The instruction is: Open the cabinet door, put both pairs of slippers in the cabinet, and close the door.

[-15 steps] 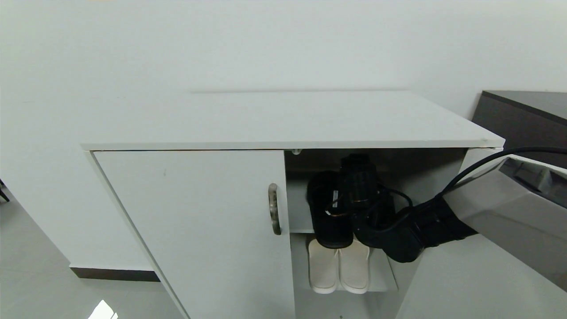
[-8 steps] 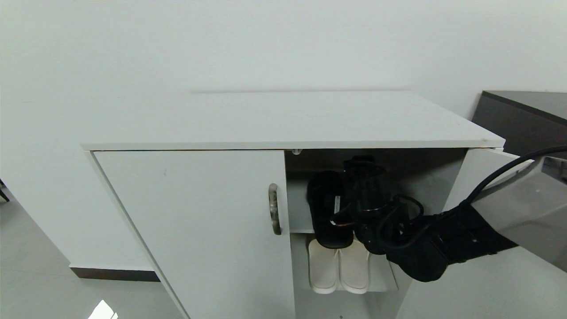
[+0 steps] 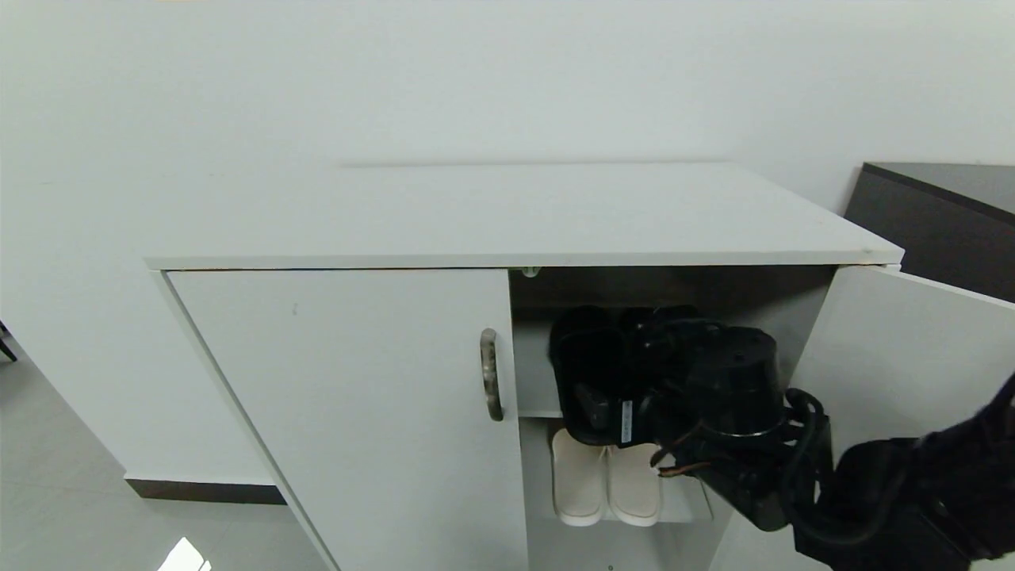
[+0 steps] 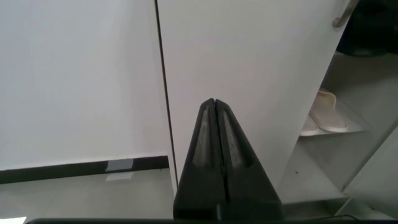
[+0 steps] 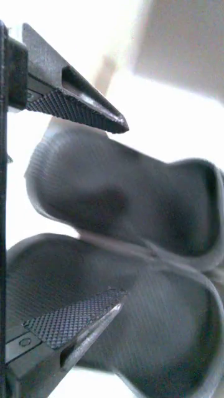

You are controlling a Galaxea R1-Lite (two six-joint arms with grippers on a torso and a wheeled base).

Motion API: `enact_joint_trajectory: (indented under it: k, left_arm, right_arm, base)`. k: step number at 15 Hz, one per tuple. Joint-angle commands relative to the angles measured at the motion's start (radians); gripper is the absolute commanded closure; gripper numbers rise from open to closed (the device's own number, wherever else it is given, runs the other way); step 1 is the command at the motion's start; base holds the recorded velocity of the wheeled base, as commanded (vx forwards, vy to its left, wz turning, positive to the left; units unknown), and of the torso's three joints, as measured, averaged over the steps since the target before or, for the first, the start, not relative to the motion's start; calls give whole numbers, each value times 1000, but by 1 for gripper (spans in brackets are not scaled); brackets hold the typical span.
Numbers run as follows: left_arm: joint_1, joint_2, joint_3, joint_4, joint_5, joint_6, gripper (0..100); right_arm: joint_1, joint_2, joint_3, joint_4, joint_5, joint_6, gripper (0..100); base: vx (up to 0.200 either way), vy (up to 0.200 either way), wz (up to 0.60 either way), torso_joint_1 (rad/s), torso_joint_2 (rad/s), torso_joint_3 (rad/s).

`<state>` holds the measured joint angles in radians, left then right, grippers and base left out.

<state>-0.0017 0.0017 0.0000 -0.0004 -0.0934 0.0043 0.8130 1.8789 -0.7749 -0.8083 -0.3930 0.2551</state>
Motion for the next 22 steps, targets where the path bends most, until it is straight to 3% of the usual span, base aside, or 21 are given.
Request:
enact_joint_trajectory:
  k: [1,6,11,14,17,22]
  left_arm:
    - [0,1,0,-1,-2,0,100]
    - [0,1,0,-1,-2,0,100]
    - [0,1,0,-1,-2,0,100]
    - [0,1,0,-1,0,-1,100]
    - [0,1,0,0,0,-1,100]
    - [0,1,0,-1,1,0,100]
  right_arm:
    - [17,-98,123,-95,82,-2,0]
    - [17,-135,213,-143,183,1,0]
    - [34,-138,217,-158,192,4,0]
    - [35,-109,209,-358,215,21,0]
    - [35,-66,249,-399,214,16,0]
    - [52,-72,279,-399,220,23,0]
  base:
    - [-200,0,0,2,-2,-2]
    - [-200,0,0,1,0,6]
    - [-200,0,0,-2,3,0]
    - [-200,0,0,-6,4,4]
    - [-200,0,0,1,2,1]
    - [0,0,0,0,0,0]
